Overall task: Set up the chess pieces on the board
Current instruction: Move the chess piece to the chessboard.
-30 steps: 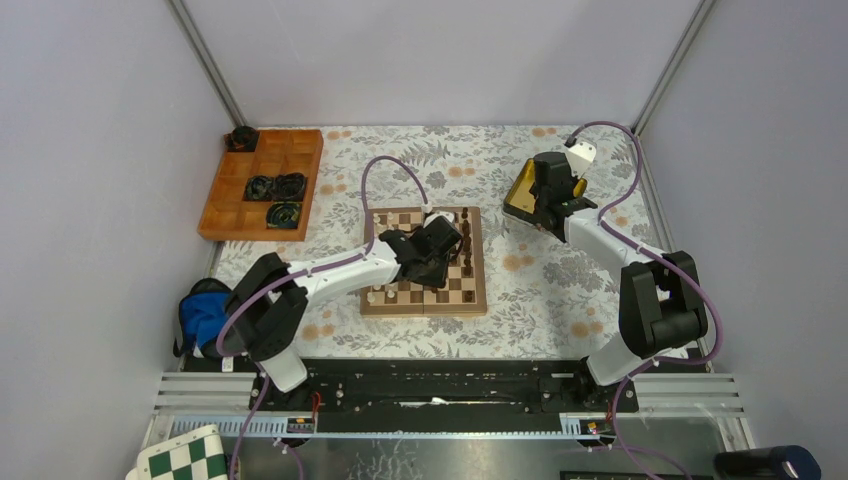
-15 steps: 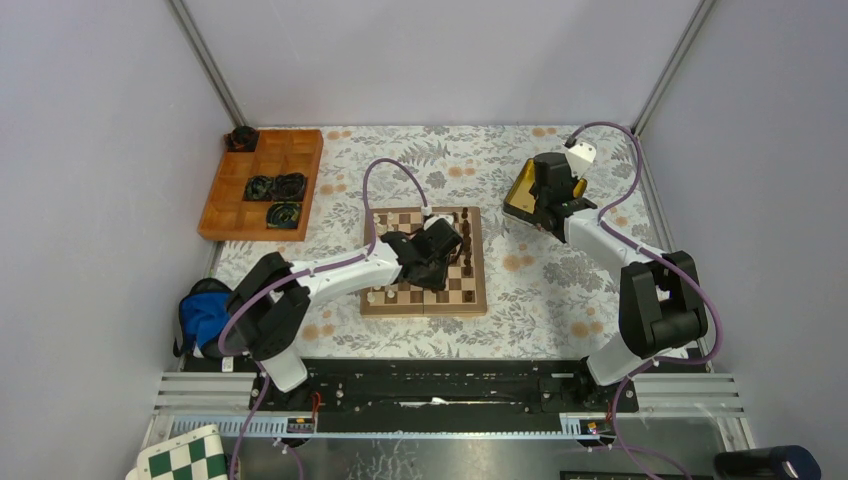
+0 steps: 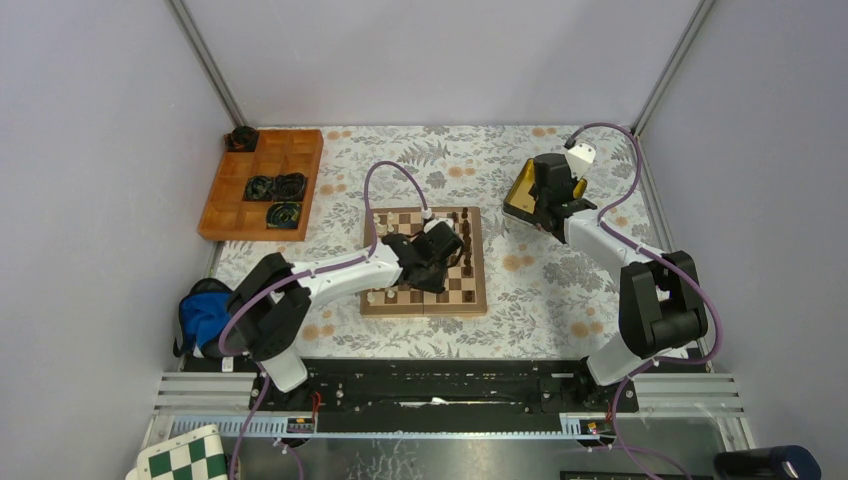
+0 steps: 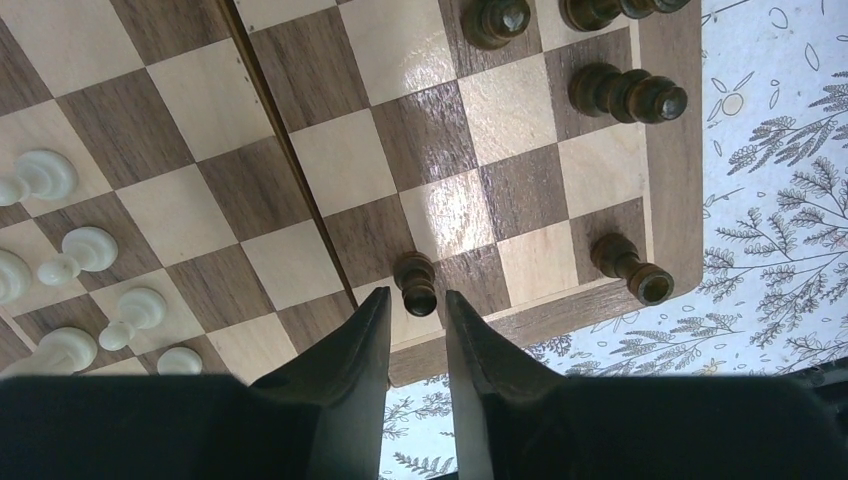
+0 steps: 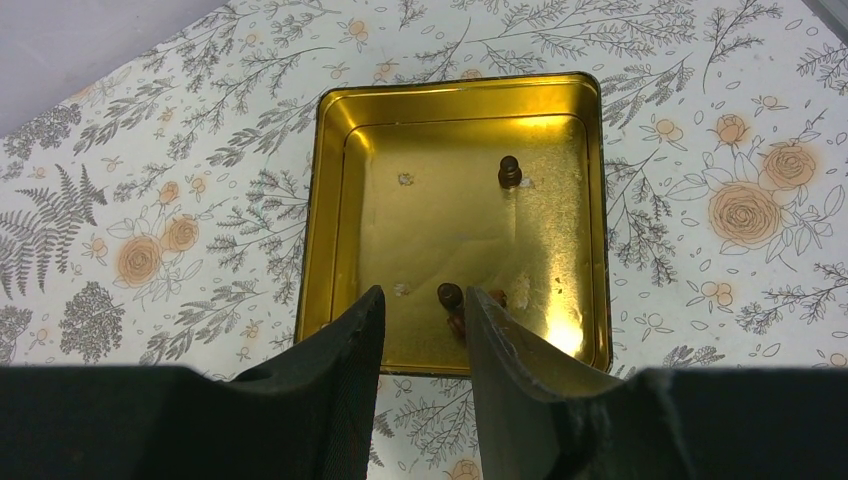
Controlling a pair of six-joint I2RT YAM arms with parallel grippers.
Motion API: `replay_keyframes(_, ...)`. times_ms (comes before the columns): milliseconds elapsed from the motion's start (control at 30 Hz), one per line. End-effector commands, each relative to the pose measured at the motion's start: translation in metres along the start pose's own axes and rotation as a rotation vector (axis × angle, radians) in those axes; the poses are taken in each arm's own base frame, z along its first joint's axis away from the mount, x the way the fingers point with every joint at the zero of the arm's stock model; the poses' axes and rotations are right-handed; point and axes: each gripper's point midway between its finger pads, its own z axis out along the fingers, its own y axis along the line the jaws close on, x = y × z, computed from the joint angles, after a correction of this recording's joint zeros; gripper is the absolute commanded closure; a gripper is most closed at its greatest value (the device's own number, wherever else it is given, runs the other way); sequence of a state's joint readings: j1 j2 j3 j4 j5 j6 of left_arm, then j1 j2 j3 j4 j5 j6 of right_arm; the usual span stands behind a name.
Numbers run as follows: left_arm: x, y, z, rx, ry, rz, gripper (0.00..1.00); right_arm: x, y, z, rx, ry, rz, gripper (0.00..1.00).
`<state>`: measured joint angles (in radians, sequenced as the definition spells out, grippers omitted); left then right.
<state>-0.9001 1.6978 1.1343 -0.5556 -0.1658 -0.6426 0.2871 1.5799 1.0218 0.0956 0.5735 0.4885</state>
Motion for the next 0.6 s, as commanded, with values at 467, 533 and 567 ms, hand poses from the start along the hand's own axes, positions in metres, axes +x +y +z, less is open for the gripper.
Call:
replay_keyframes(467, -0.003, 0.001, -0.003, -0.036, -0.012, 0.023, 0.91, -0.015, 0.005, -0.001, -0.018, -0.039, 0.043, 0.58)
replay_keyframes(533, -0.009, -0.001, -0.007, -0.036, -0.024, 0.033, 0.92, -0.016, 0.006, -0.001, -0.018, -0.041, 0.042, 0.58)
replay_keyframes(567, -0.012, -0.002, -0.009, -0.038, -0.026, 0.041, 0.92, -0.016, 0.006, -0.001, -0.016, -0.041, 0.041, 0.58)
